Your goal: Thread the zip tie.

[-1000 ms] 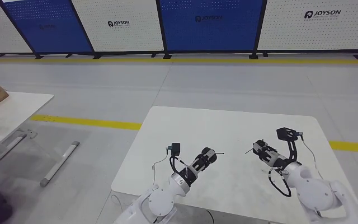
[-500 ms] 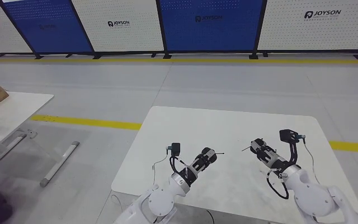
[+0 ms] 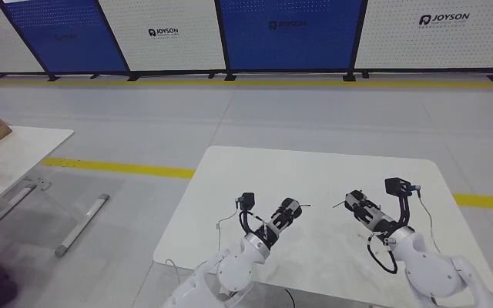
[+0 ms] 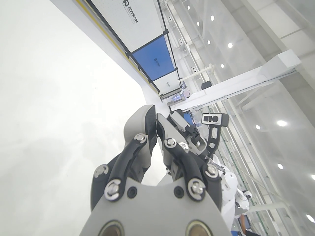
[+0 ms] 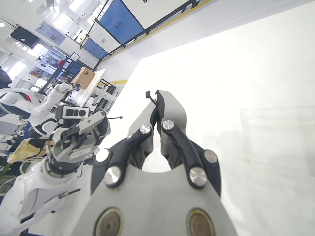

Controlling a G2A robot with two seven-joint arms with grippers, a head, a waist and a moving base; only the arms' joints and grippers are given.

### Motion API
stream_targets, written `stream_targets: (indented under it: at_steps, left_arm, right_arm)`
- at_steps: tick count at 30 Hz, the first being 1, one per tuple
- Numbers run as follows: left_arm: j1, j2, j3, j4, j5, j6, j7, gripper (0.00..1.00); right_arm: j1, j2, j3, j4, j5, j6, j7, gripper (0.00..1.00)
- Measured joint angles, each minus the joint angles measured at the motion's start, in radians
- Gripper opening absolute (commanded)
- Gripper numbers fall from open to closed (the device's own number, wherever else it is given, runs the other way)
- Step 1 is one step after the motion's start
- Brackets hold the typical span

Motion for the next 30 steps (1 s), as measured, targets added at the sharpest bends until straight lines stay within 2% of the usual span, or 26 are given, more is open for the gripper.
stream_targets:
  at_steps: [6,14,17,25,30]
  left_arm:
    - [0.001,0.0,-0.001,-0.002,0.0,-0.001,-0.001,0.0]
    - [0.001,0.0,-0.001,-0.002,0.0,-0.001,-0.001,0.0]
    - [0.001,0.0,-0.001,-0.002,0.0,-0.001,-0.001,0.0]
    - [0.001,0.0,-0.001,-0.002,0.0,-0.001,-0.001,0.0]
    - [0.001,0.0,-0.001,-0.002,0.0,-0.001,-0.001,0.0]
  right_arm:
    - [-0.003,-0.001,0.0,0.002,0.005,-0.002,-0.005,0.0]
    - [-0.016,-0.017,-0.037,-0.012,0.071,-0.061,-0.072,0.0]
    - [-0.01,-0.021,-0.055,-0.013,0.082,-0.059,-0.063,0.0]
    - [-0.01,-0.021,-0.055,-0.012,0.08,-0.058,-0.063,0.0]
    - [-0.01,-0.029,-0.068,0.002,0.106,-0.059,-0.089,0.0]
